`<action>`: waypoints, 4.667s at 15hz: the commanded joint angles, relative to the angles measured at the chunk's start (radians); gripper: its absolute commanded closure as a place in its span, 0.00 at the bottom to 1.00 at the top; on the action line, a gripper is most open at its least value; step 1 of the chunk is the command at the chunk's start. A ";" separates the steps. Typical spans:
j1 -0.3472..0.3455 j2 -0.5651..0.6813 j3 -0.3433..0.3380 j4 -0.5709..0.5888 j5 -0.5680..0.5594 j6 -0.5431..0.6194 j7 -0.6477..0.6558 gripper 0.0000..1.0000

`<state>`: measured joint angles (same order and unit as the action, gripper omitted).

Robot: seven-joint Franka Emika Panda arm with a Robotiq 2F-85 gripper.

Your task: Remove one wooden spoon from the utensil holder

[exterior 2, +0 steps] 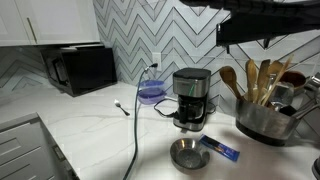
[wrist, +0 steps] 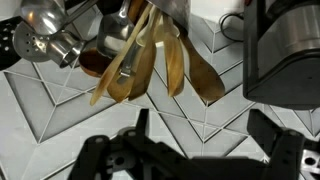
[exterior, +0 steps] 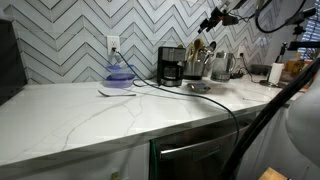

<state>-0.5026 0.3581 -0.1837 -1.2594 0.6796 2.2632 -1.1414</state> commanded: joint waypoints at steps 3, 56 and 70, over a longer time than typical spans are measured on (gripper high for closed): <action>-0.085 0.141 0.037 0.197 0.019 -0.110 -0.038 0.00; -0.065 0.203 0.032 0.585 -0.133 -0.367 0.343 0.96; 0.024 0.140 -0.017 0.554 -0.318 -0.513 0.516 0.96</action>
<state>-0.5224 0.5334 -0.1619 -0.6753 0.4465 1.8018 -0.6664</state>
